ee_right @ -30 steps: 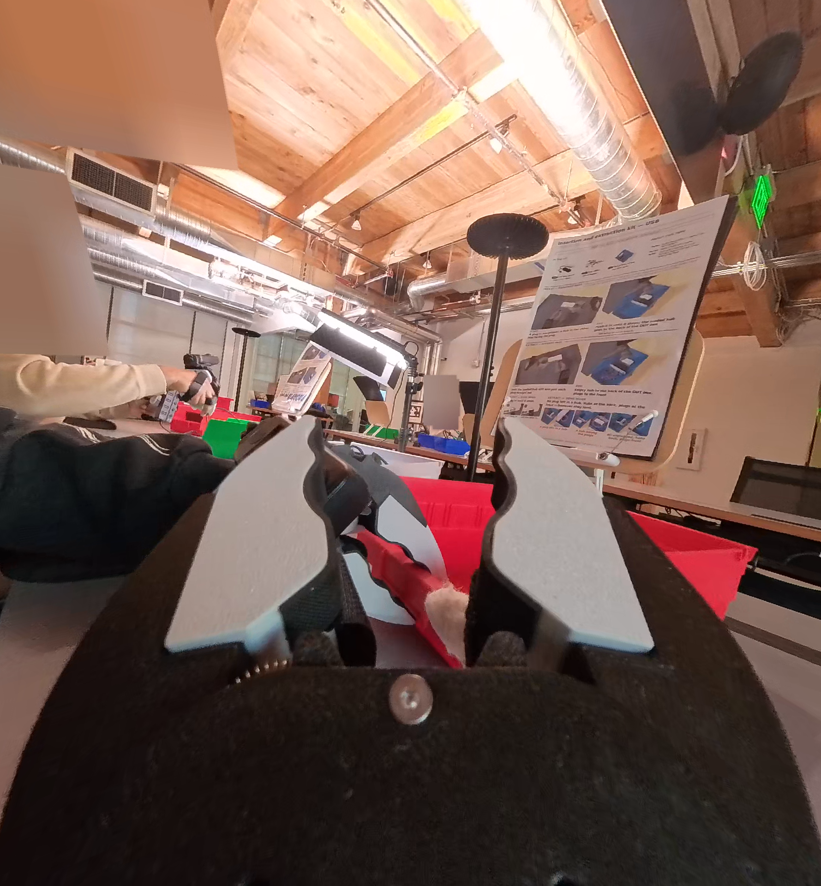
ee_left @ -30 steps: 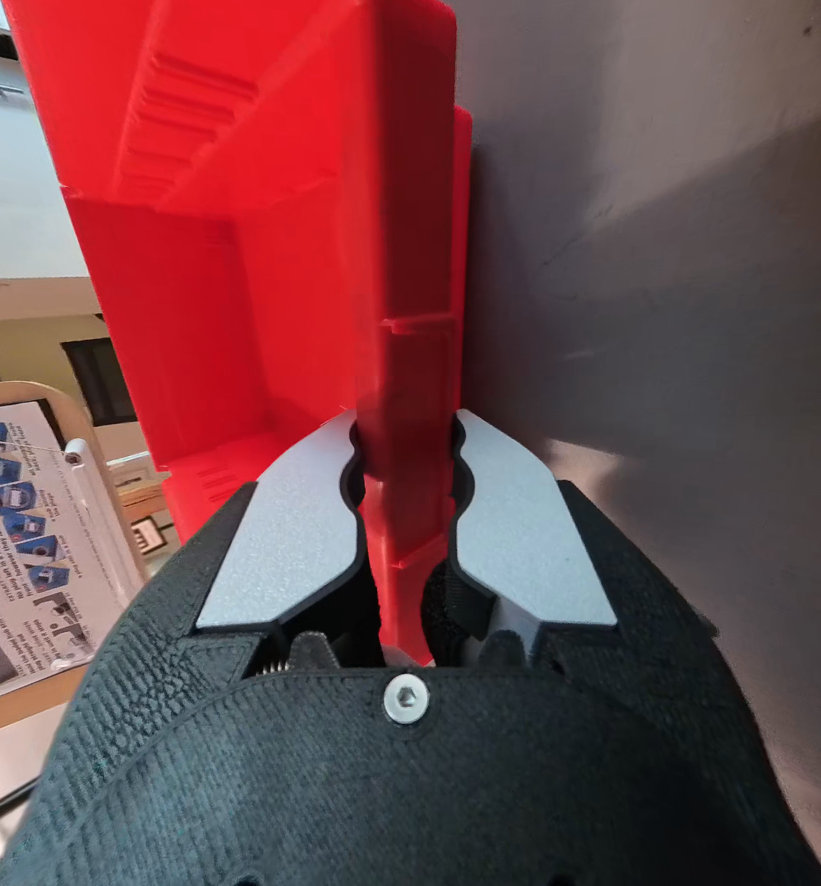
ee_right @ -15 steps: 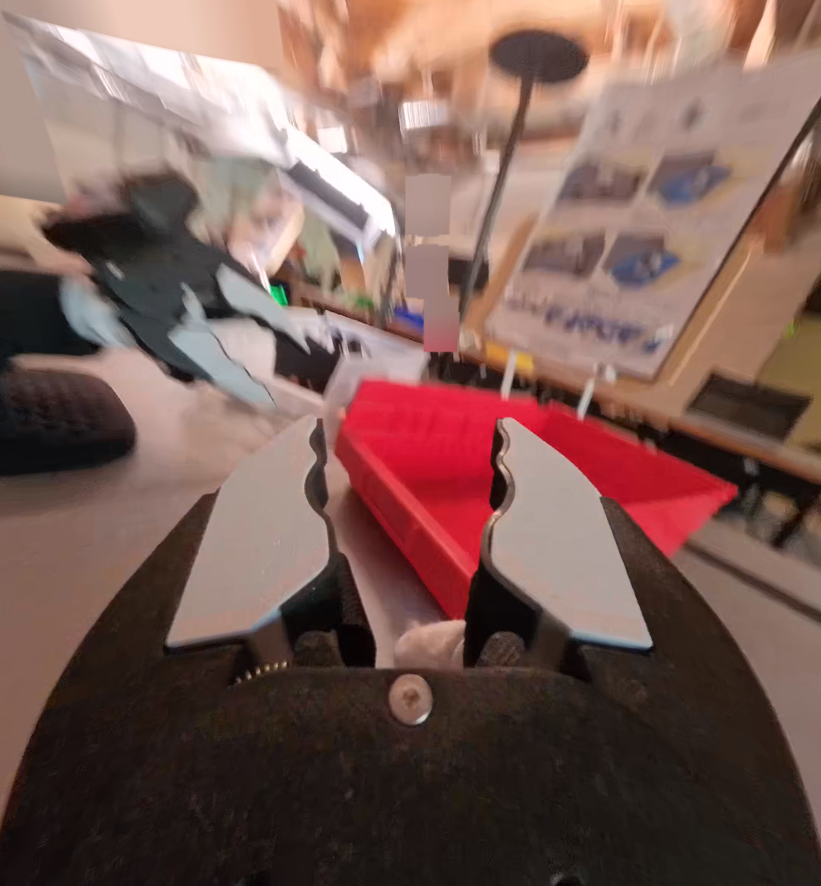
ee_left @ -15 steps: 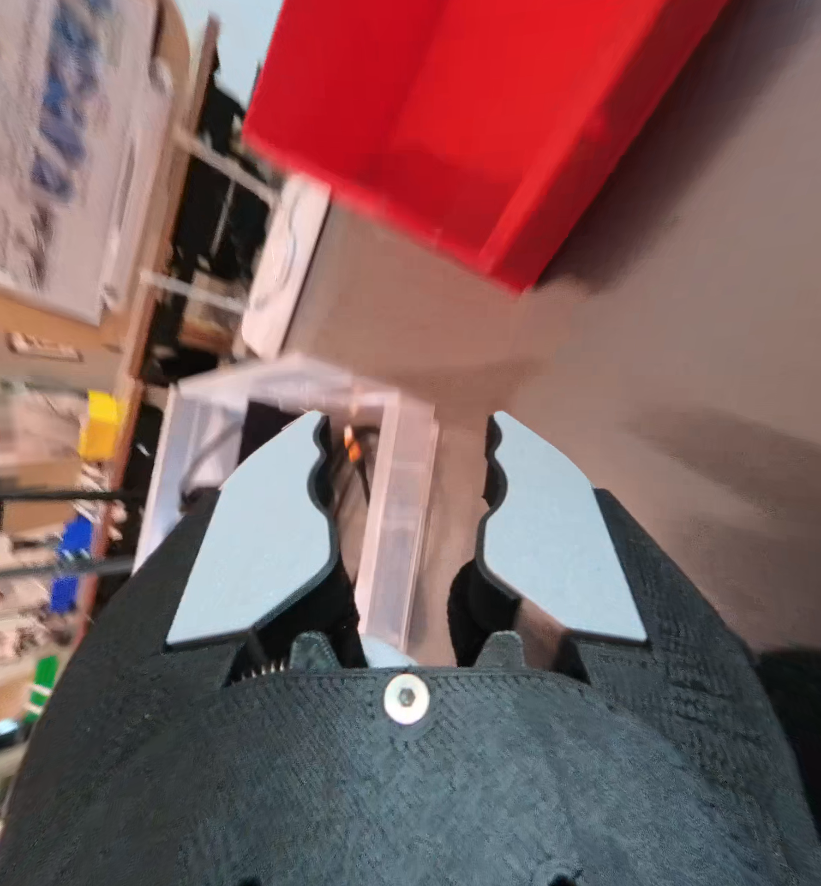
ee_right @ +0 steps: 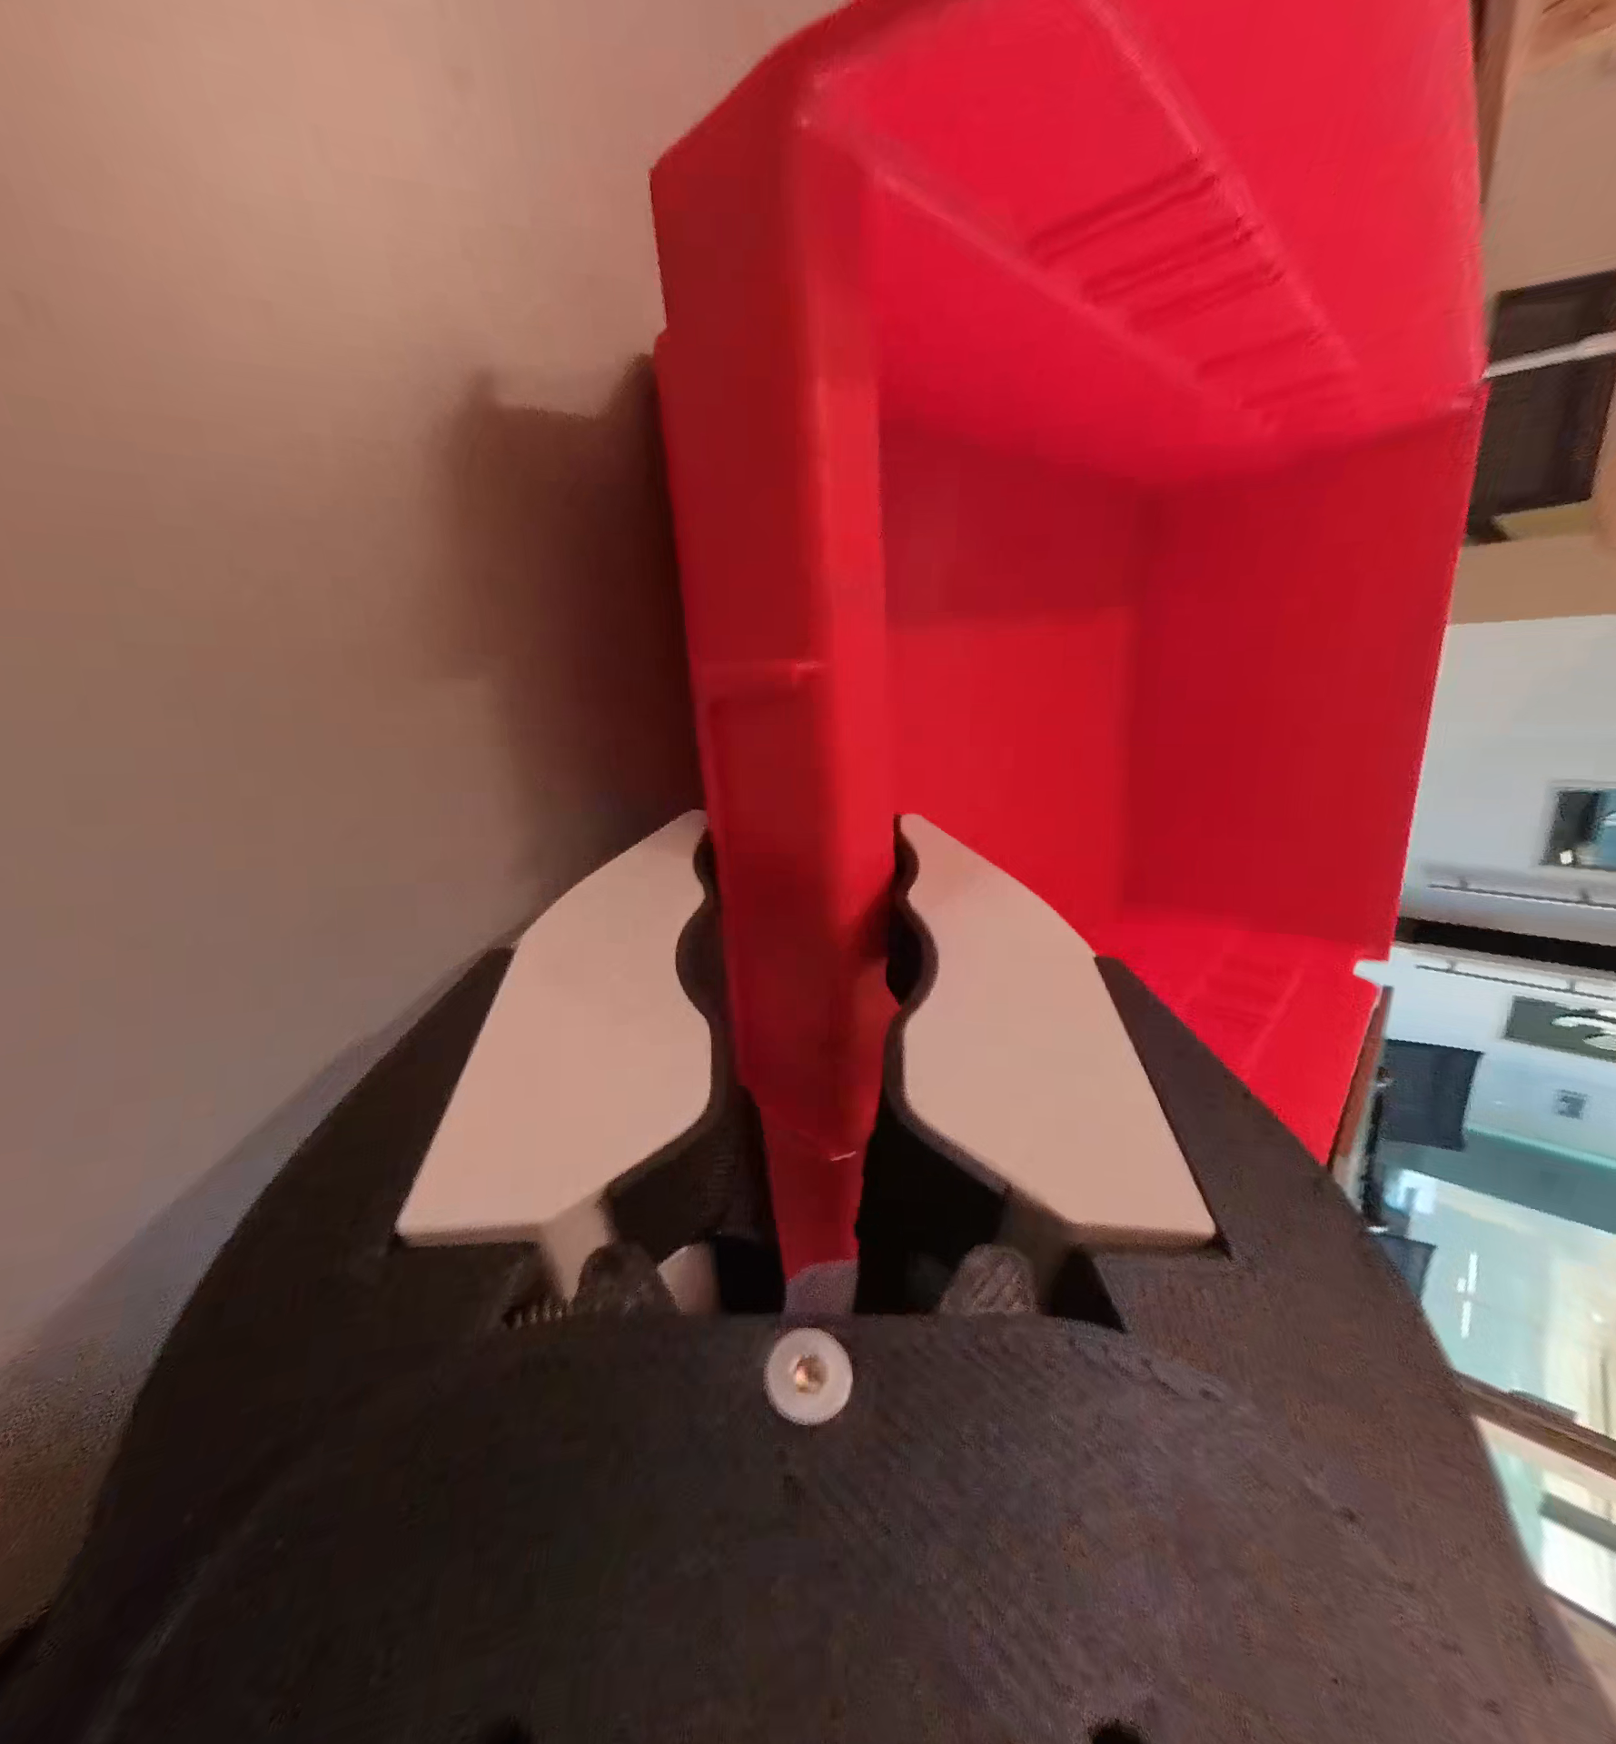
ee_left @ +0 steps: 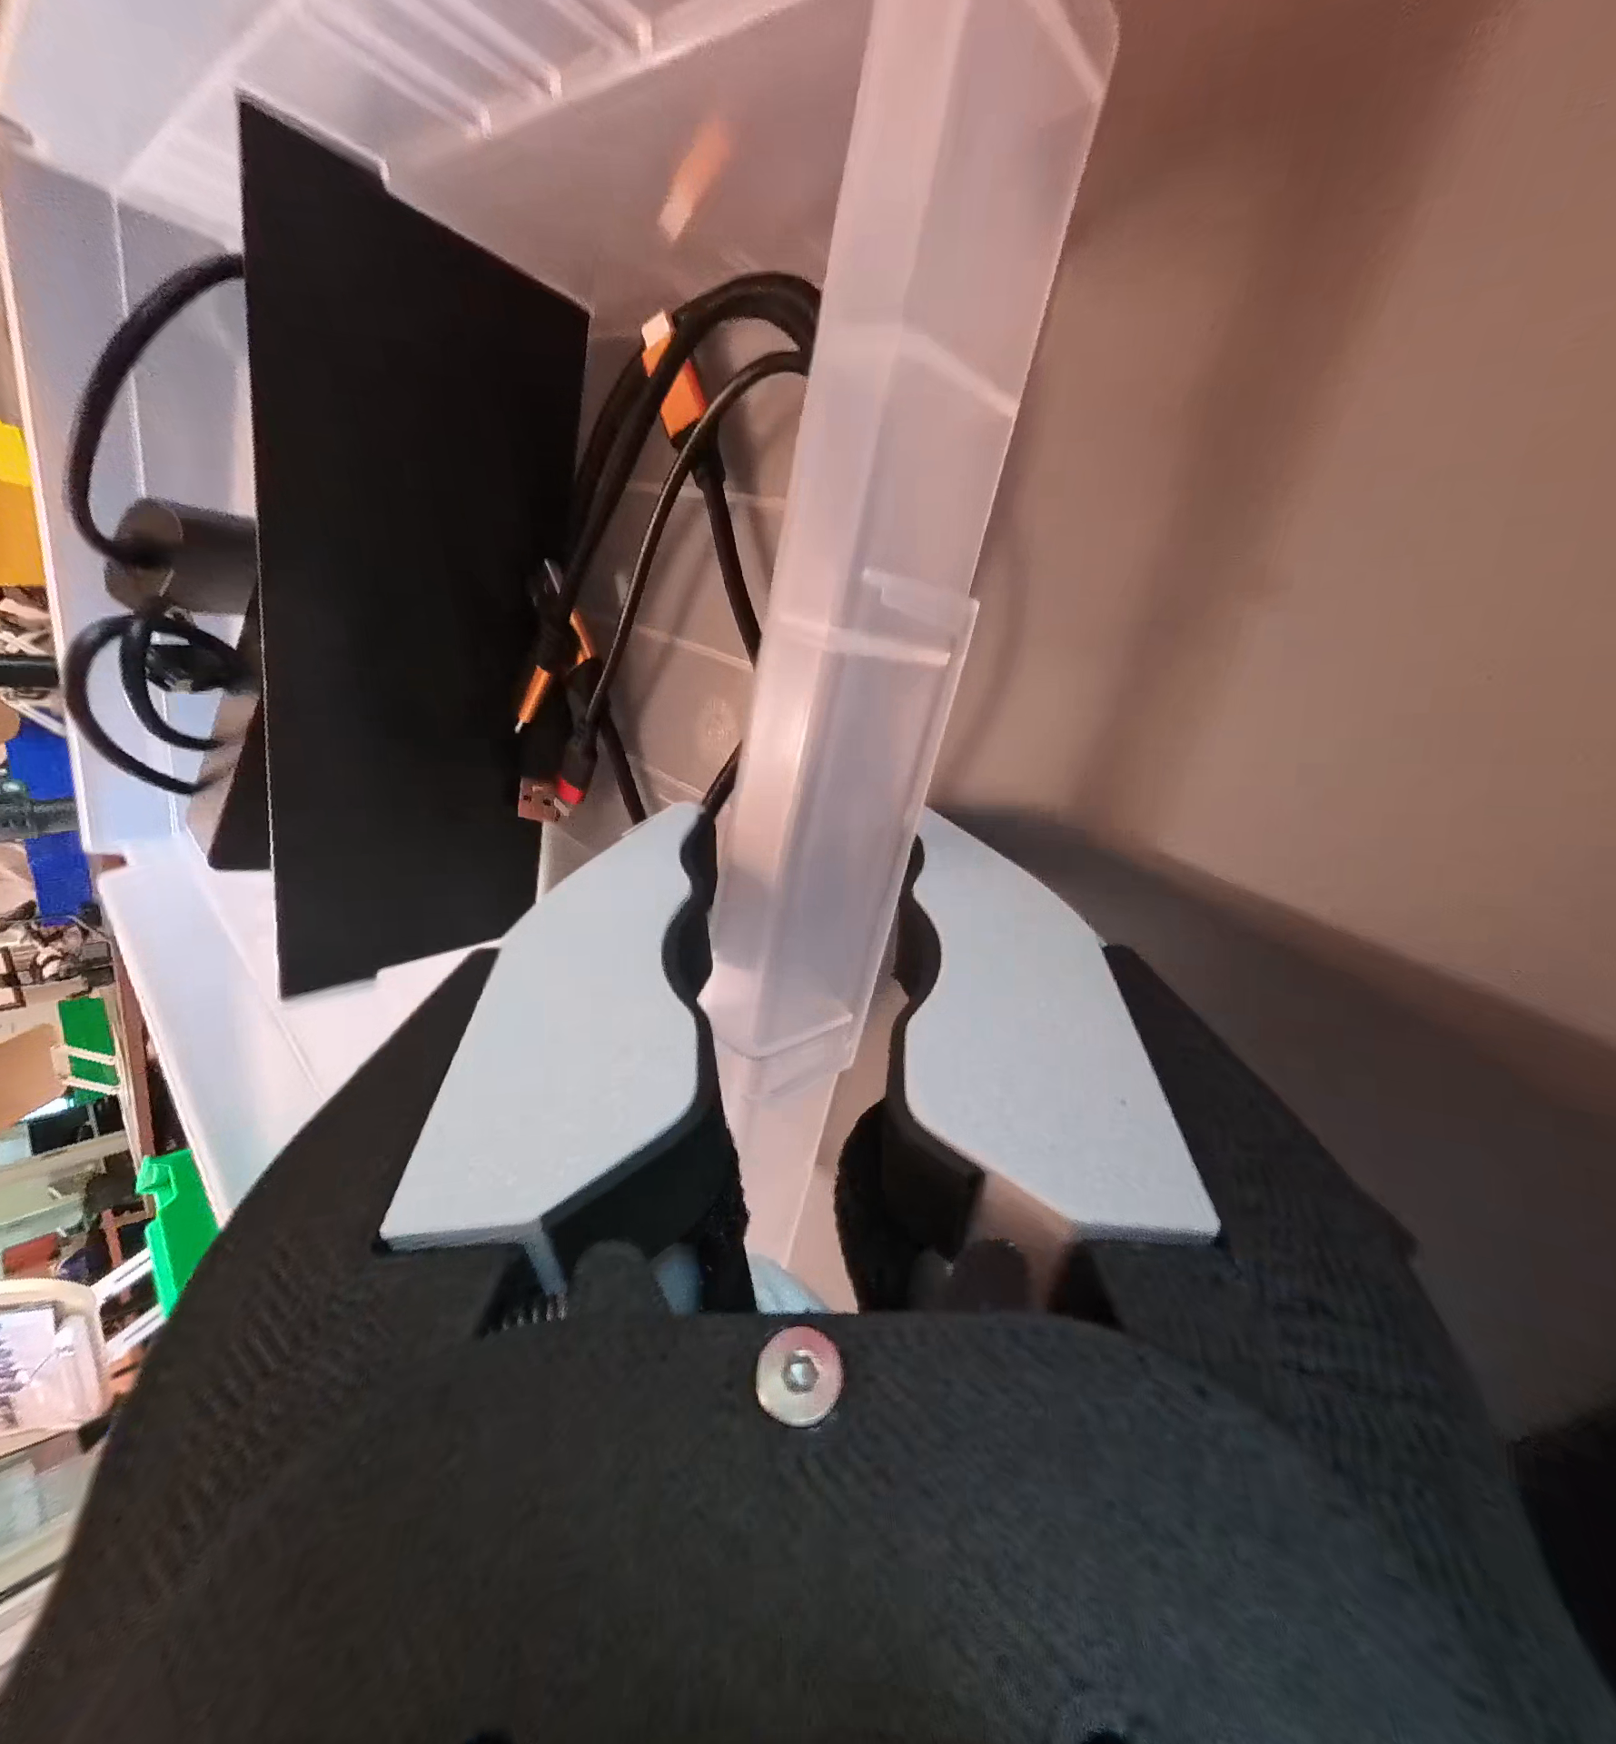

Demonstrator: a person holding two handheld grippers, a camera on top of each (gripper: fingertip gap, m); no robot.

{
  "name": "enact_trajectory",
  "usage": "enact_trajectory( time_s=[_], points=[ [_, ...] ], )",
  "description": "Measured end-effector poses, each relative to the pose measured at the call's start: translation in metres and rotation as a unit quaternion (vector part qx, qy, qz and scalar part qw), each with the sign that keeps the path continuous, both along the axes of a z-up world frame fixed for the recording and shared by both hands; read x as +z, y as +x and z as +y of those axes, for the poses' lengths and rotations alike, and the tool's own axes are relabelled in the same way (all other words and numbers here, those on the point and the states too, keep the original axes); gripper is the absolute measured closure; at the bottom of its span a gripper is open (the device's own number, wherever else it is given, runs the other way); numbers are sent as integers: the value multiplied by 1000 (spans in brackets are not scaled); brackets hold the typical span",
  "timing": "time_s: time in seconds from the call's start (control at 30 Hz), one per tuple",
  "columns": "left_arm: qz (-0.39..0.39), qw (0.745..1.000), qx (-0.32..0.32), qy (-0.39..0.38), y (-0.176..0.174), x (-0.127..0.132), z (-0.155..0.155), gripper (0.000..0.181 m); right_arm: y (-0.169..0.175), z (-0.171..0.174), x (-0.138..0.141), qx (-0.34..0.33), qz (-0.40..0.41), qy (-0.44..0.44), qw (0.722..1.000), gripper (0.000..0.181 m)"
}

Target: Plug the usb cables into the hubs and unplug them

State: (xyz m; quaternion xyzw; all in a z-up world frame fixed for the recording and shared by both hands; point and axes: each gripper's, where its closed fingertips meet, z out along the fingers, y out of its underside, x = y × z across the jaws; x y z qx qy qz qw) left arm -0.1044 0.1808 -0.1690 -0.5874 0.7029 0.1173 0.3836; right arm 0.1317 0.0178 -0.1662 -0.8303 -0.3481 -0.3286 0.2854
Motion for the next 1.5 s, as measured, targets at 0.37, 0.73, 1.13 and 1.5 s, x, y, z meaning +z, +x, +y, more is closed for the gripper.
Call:
enact_trajectory(
  time_s=[0.37,0.73,1.13,1.5],
  points=[
    [29,999,20,10,-75,1,11,145,103,-89,-4,-39,-6,-67,997,148],
    [85,994,70,-3,-188,1,17,145,198,-206,-6,-123,-15,-91,988,147],
    [117,993,31,-5,-286,1,-16,147,203,-288,-5,-91,-63,-115,987,151],
    [154,982,46,-95,-315,-1,-52,145,191,-338,-4,-102,-64,-108,987,146]
  ],
)
